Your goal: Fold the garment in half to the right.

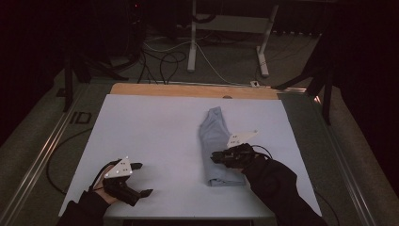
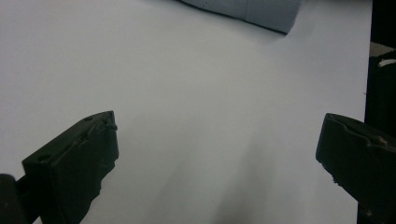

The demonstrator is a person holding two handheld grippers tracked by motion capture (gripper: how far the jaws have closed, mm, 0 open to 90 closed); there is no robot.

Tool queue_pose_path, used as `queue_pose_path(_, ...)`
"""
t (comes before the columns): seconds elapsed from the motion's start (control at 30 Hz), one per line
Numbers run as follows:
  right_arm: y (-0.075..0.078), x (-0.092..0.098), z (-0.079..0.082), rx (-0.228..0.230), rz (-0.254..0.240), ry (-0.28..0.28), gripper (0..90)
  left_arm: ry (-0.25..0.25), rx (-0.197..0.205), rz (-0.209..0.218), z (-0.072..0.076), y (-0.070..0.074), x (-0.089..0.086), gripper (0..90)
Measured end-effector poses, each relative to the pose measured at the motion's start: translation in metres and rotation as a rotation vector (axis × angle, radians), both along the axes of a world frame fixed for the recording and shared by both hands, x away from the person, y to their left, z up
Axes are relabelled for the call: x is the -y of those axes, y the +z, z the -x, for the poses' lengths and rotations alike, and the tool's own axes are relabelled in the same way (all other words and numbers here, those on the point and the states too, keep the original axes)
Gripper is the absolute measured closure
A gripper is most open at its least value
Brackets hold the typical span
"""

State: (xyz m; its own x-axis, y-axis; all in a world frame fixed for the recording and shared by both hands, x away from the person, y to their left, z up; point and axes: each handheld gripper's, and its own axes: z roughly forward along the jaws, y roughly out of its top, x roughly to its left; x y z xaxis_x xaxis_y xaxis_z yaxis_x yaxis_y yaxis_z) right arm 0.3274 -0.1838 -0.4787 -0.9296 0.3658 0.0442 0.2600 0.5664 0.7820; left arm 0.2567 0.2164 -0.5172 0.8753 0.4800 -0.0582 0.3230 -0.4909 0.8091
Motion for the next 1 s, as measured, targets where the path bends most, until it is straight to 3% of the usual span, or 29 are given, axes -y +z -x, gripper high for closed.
queue_pose_path(0.1, -0.009, 0.0, 0.008, 0.006, 0.058, 0.047, 90.0, -0.006, 0.0, -0.002, 0.0, 0.0, 0.001, 0.5)
queue_pose_path(0.2, -0.016, 0.001, 0.012, -0.015, 0.066, 0.062, 90.0, -0.006, 0.0, -0.001, 0.0, -0.001, 0.001, 0.5)
queue_pose_path(0.37, -0.032, 0.005, 0.013, -0.025, 0.112, 0.048, 90.0, -0.005, -0.001, 0.0, 0.0, 0.0, 0.001, 0.5)
queue_pose_path(0.57, -0.045, 0.006, 0.015, -0.051, 0.117, 0.064, 90.0, -0.004, 0.0, 0.0, 0.0, 0.0, 0.0, 0.5)
queue_pose_path(0.77, -0.046, 0.008, 0.02, -0.082, 0.109, 0.084, 90.0, -0.004, 0.0, 0.0, 0.001, 0.0, 0.0, 0.5)
queue_pose_path(1.0, -0.046, 0.013, 0.027, -0.082, 0.105, 0.101, 90.0, -0.004, 0.002, -0.003, 0.001, 0.0, 0.0, 0.5)
